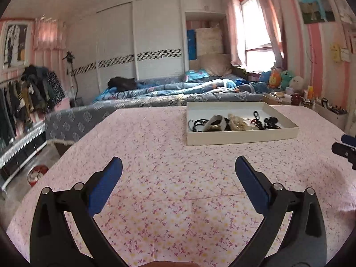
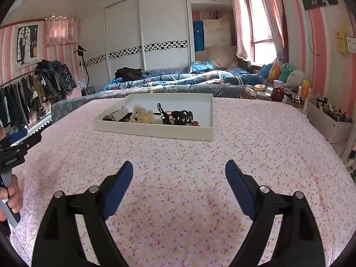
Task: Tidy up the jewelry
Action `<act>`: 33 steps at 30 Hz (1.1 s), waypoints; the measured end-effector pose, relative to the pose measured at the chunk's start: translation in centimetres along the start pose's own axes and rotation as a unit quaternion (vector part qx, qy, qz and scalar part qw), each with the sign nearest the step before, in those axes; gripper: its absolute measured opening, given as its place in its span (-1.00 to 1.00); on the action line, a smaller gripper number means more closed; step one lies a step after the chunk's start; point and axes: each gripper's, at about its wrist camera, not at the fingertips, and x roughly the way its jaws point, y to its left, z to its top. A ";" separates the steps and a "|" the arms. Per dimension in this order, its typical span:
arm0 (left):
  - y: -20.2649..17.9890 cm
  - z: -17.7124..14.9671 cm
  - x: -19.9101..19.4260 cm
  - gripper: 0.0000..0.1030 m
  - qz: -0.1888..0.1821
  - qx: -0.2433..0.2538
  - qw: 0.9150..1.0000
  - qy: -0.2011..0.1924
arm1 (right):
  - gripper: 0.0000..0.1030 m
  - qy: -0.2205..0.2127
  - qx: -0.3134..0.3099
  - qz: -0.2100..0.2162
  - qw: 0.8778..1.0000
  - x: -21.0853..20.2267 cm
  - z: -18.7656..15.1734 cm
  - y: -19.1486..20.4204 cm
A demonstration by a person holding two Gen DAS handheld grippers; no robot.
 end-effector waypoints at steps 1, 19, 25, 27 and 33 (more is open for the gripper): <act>-0.3 0.0 0.0 0.94 -0.005 0.007 1.000 0.001 | 0.67 -0.001 -0.001 -0.003 1.000 0.0 0.0 0.1; 0.1 0.1 0.7 0.94 0.022 -0.024 0.999 -0.001 | 0.85 -0.052 0.010 -0.030 0.998 -2.3 -0.3 0.0; 0.3 0.0 0.6 0.94 0.024 -0.027 0.999 -0.003 | 0.85 -0.058 0.004 -0.037 0.998 -2.5 -0.3 0.3; 0.2 0.0 0.6 0.94 0.024 -0.027 0.999 -0.005 | 0.85 -0.057 0.006 -0.037 0.998 -2.4 -0.3 0.3; 0.3 -0.1 0.4 0.94 0.024 -0.029 0.999 -0.010 | 0.88 -0.064 0.005 -0.041 0.997 -2.5 -0.3 0.1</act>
